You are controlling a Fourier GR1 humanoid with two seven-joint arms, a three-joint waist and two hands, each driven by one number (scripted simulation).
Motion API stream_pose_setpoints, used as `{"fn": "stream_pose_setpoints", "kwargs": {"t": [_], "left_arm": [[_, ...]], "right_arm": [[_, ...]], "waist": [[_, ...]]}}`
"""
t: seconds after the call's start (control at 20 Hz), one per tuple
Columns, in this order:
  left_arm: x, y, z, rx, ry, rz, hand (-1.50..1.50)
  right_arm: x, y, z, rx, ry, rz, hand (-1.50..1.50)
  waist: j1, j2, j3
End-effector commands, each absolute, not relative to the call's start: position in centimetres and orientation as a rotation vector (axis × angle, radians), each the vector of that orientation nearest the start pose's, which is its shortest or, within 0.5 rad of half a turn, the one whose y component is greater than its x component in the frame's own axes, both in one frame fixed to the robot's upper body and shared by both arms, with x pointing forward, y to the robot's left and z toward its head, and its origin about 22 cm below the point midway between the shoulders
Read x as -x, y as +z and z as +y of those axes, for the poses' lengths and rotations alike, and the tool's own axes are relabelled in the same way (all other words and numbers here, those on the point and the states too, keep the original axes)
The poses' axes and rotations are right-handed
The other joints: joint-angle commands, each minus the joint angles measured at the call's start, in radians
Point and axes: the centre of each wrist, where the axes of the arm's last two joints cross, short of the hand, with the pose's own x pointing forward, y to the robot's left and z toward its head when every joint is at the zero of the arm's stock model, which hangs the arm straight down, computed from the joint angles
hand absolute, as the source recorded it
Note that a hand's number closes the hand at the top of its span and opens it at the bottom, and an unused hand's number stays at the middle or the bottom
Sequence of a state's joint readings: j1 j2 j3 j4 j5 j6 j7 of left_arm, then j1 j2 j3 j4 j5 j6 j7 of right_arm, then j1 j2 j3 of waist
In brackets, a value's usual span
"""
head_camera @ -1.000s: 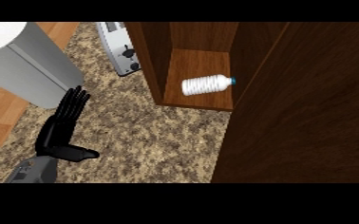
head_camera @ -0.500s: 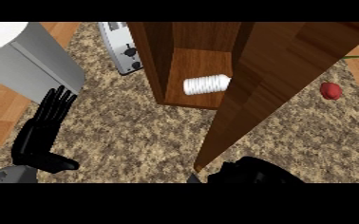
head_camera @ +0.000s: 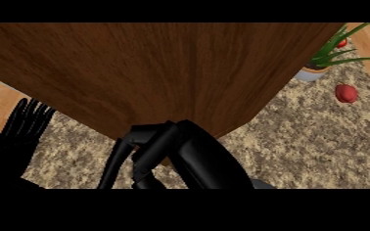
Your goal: Pick up the bottled water, place it into the cabinet and close the cabinet
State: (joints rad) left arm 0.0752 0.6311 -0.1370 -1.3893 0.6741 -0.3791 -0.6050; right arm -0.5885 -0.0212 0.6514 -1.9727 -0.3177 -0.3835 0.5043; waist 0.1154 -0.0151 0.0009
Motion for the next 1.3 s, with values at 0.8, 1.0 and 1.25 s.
{"fn": "stream_pose_setpoints", "kwargs": {"t": [0.8, 1.0, 1.25], "left_arm": [[-13.9, 9.2, 35.6, 0.328, -0.037, -1.872, -1.5], [-14.0, 8.8, 36.2, 0.29, -0.042, -1.871, -1.5], [-13.1, 8.7, 35.8, 0.302, -0.036, -1.869, -1.5]], "right_arm": [[-31.4, 18.4, -0.9, -0.886, 0.639, -1.478, 1.5], [-35.0, 19.0, -3.0, -0.774, 0.576, -1.55, 1.5], [-36.3, 18.8, -4.9, -0.63, 0.484, -1.633, 1.5]], "waist": [[-0.09, 0.015, 0.0], [-0.094, 0.018, -0.001], [-0.1, 0.014, -0.001]]}}
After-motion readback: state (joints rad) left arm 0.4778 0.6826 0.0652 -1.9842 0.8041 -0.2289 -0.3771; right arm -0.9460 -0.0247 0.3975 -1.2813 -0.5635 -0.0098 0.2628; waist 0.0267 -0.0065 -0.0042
